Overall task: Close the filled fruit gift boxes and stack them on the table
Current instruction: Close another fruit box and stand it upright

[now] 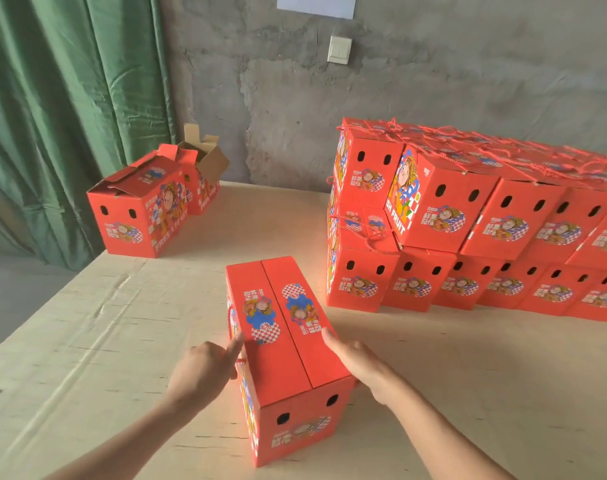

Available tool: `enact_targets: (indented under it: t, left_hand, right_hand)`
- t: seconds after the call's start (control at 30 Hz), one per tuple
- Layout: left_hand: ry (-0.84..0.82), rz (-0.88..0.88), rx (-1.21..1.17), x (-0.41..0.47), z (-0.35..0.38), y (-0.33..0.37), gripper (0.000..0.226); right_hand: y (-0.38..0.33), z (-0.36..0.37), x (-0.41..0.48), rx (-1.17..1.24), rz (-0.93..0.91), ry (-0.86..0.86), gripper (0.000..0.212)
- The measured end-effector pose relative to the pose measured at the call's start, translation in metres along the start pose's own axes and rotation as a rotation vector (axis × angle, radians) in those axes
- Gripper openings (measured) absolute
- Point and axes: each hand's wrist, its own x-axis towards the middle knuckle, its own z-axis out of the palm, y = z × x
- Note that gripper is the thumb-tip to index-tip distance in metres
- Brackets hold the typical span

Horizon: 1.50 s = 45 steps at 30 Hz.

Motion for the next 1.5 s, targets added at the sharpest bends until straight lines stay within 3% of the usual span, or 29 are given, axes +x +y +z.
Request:
enact_targets:
  t: [0.1,0.2,0.27,0.33,0.4,0.5,0.63,0.8,0.9,1.0,1.07,1.17,1.27,1.4,1.5]
  left_hand:
    - [-0.195,-0.138,-0.159,-0.008,0.003,0.002,0.065]
    - [-0.318,-0.222,-0.407,-0.015,0.009,0.008,0.066]
    - [-0.3,-0.294,-0.552,-0.015,0.013,0.012,0.065]
    - [-0.241,-0.362,-0.691,-0.013,0.017,0.017,0.058]
    - [-0.142,-0.357,-0.838,-0.007,0.019,0.02,0.048]
    - [0.075,-0.229,-0.922,0.007,0.018,0.027,0.023]
    - [0.326,-0.02,-0.678,0.023,0.009,0.041,0.015]
    - [0.272,0.425,-0.398,0.015,-0.011,0.076,0.024]
    - [0.248,0.592,-0.451,0.007,-0.027,0.101,0.026]
    - [0.23,0.611,-0.453,0.008,-0.048,0.112,0.026]
    - [0.259,0.636,-0.376,0.012,-0.062,0.11,0.023]
    - [0.317,0.706,-0.272,0.017,-0.079,0.098,0.02]
    - [0.291,0.792,-0.183,0.022,-0.086,0.086,0.02]
    - [0.203,0.862,-0.271,0.018,-0.068,0.068,0.035]
    - [0.208,0.829,-0.313,0.008,-0.033,0.051,0.041]
  right_hand:
    - [0.008,-0.003,0.015,0.279,0.082,-0.152,0.06]
    - [0.004,-0.008,0.025,0.461,0.028,-0.233,0.029]
    - [-0.006,-0.009,0.03,0.457,-0.08,-0.154,0.021]
    - [-0.017,-0.004,0.032,0.411,-0.191,-0.035,0.036]
    - [-0.021,0.004,0.033,0.334,-0.278,0.073,0.038]
    - [-0.016,0.012,0.034,0.088,-0.417,0.262,0.021]
    - [-0.013,0.019,0.034,-0.255,-0.638,0.464,0.015]
    - [-0.013,0.024,0.025,-0.426,-0.831,0.494,0.006]
    - [-0.026,0.021,0.017,-0.25,-0.692,0.402,0.024]
    - [-0.062,0.016,0.001,0.41,-0.535,0.136,0.017]
    - [-0.088,0.011,-0.004,0.659,-0.524,-0.014,0.017]
    - [-0.119,0.002,-0.012,0.683,-0.484,-0.182,0.024]
    - [-0.134,-0.004,-0.017,0.641,-0.326,-0.363,0.027]
    - [-0.148,-0.007,-0.013,0.605,-0.18,-0.289,0.016]
    - [-0.155,-0.01,-0.011,0.392,-0.172,-0.194,0.016]
